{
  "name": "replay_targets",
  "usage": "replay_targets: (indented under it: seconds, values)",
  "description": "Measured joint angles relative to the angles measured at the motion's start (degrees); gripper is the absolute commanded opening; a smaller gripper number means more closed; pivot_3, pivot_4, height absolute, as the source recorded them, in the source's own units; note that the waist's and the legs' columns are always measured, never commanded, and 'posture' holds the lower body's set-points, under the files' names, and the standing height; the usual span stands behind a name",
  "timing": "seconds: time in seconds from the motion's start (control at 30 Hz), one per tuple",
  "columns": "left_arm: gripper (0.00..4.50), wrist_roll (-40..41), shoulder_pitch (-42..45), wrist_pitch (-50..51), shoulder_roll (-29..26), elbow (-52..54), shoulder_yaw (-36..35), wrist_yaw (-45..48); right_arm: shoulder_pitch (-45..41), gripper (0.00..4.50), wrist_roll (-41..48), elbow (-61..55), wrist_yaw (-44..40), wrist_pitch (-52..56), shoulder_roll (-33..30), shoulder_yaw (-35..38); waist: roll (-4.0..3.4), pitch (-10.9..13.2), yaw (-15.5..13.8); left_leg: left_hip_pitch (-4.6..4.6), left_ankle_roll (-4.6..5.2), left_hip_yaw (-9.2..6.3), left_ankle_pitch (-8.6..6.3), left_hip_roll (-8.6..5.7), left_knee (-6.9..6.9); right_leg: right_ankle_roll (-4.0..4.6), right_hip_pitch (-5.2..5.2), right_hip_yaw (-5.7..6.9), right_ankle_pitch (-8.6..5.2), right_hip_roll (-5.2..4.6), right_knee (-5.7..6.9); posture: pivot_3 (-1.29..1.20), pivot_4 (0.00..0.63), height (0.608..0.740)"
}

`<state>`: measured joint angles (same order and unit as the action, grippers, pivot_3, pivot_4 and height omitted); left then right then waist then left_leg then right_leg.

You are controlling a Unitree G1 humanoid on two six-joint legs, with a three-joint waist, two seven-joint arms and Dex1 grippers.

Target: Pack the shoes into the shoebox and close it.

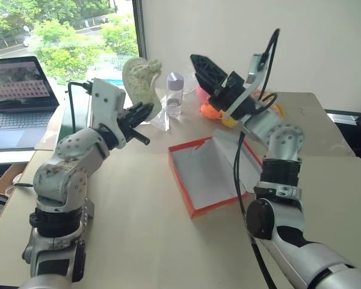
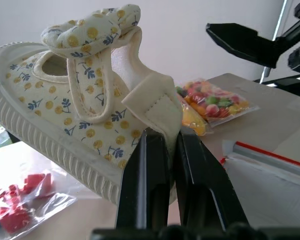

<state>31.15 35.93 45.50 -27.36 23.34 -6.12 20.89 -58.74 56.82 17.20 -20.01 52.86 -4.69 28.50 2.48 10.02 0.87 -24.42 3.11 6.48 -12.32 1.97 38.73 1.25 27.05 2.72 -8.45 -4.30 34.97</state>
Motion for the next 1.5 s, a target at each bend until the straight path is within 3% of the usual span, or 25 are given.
replay_targets:
  seconds: [0.2, 0.43, 0.6, 0.9, 1.43, 1.47, 1.5]
  values:
    - [0.01, 2.31, 3.97, 3.01, 3.07, 0.91, 1.12, -0.60, 0.02, 4.50, 4.78, 2.52, 6.52, 2.42, 0.49, 2.80, -0.01, 0.01, 0.12, -0.02, 0.05, -0.01, 0.01, -0.01, 0.00, -0.17, 0.01, -0.13, -0.08, 0.07, 0.01, 0.00, 0.150, 0.740]
    - [0.01, 10.28, 6.36, 8.31, 11.69, 0.81, -2.07, -6.17, 0.05, 4.50, 5.43, 2.54, 7.78, 2.63, 0.45, 2.11, -0.01, 0.01, 0.18, -0.02, 0.14, 0.02, 0.03, -0.05, 0.02, -0.50, 0.00, -0.28, -0.15, 0.05, 0.00, 0.00, 0.150, 0.740]
    - [0.01, 15.87, 8.93, 11.66, 13.90, 0.42, -4.02, -8.99, 0.12, 4.50, 5.42, 2.65, 7.75, 2.66, 0.37, 1.24, -0.01, 0.01, 0.15, 0.00, 0.16, 0.01, 0.04, -0.05, 0.04, -0.52, 0.00, -0.28, -0.15, 0.08, 0.02, 0.00, 0.150, 0.740]
    - [0.01, 19.76, 9.42, 13.51, 13.64, -0.84, -4.23, -9.39, 0.12, 4.50, 5.37, 3.58, 7.23, 3.14, -0.84, 0.73, -0.01, 0.01, 0.15, 0.01, 0.17, 0.02, 0.05, -0.06, 0.04, -0.53, -0.02, -0.29, -0.15, 0.08, 0.00, 0.00, 0.150, 0.740]
    - [0.01, 21.80, 8.10, 16.12, 3.57, -2.44, -0.02, 2.41, 0.01, 4.50, 3.69, 3.99, -5.88, 15.01, -7.88, -9.45, -0.02, 0.01, 0.10, 0.01, 0.17, 0.02, 0.04, -0.08, 0.05, -0.54, -0.02, -0.29, -0.16, 0.08, 0.00, 0.00, 0.150, 0.740]
    - [0.00, 21.71, 8.09, 16.11, 3.48, -2.78, 0.29, 2.84, -0.15, 4.10, 2.89, 4.32, -6.89, 15.18, -7.92, -10.02, -0.02, 0.01, 0.15, 0.01, 0.17, 0.02, 0.04, -0.08, 0.05, -0.54, -0.03, -0.30, -0.16, 0.08, 0.00, 0.00, 0.150, 0.740]
    - [0.00, 21.66, 8.09, 16.11, 3.45, -2.98, 0.43, 3.05, -0.22, 3.98, 2.62, 4.86, -7.52, 15.21, -7.99, -10.11, -0.02, 0.01, 0.12, 0.01, 0.17, 0.02, 0.05, -0.08, 0.06, -0.54, -0.02, -0.30, -0.16, 0.08, 0.00, 0.00, 0.150, 0.740]
